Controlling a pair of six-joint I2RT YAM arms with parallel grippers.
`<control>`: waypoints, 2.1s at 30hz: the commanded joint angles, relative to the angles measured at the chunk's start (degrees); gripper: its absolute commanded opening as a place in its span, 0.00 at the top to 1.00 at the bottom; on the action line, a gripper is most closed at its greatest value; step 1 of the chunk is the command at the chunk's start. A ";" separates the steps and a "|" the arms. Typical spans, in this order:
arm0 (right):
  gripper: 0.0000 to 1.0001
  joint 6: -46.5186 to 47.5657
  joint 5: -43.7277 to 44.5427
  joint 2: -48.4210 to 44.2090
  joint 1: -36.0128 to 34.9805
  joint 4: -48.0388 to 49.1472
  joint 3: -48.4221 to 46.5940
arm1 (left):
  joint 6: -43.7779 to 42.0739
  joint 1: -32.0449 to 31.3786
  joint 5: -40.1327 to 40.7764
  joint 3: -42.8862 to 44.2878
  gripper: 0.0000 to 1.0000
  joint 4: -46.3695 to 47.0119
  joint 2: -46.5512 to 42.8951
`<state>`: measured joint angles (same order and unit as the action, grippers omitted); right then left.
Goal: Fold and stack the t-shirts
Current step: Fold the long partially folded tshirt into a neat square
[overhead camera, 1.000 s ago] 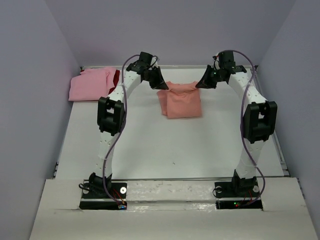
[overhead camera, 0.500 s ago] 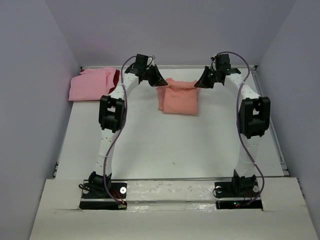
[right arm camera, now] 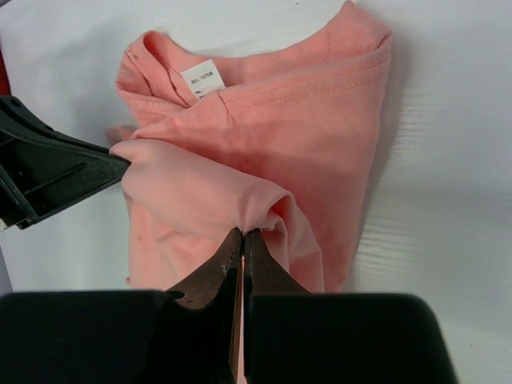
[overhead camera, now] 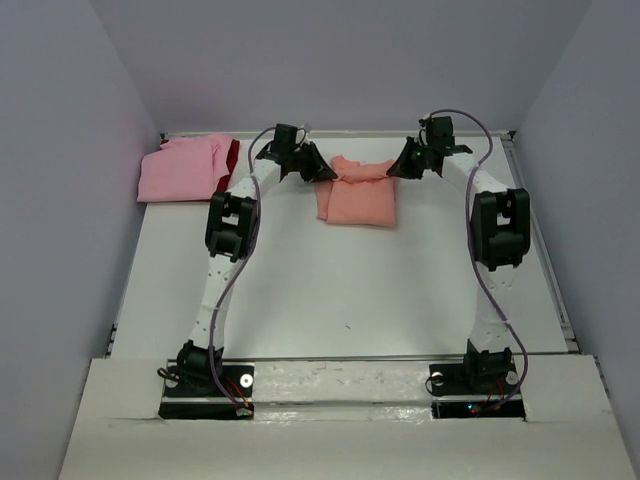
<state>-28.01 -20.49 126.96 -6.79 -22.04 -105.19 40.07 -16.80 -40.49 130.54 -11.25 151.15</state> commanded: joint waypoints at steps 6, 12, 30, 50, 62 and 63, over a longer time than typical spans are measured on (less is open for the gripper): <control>1.00 -0.03 3.35 3.47 0.37 6.66 1.39 | 3.16 0.71 -1.43 2.44 0.87 5.80 2.74; 1.00 -0.90 3.79 6.11 0.37 2.98 1.73 | 2.20 0.89 0.06 0.68 0.89 1.33 3.01; 1.00 -0.55 5.73 -6.71 -1.29 -7.21 20.28 | -8.87 -1.48 7.79 -16.00 1.00 -19.78 -7.70; 1.00 2.96 0.81 -33.85 -9.03 -27.44 44.00 | -9.84 -19.94 9.90 -64.87 1.00 -17.93 -41.63; 1.00 2.87 0.01 -47.76 -9.03 -36.23 44.81 | -8.17 -20.20 13.07 -61.73 1.00 -24.87 -51.39; 1.00 2.79 -0.07 -48.64 -9.03 -36.66 44.63 | -8.00 -20.12 13.07 -60.85 1.00 -25.40 -51.74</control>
<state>-26.30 -21.91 81.95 -16.21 -54.17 -59.11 32.42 -37.65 -30.81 66.08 -29.87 102.63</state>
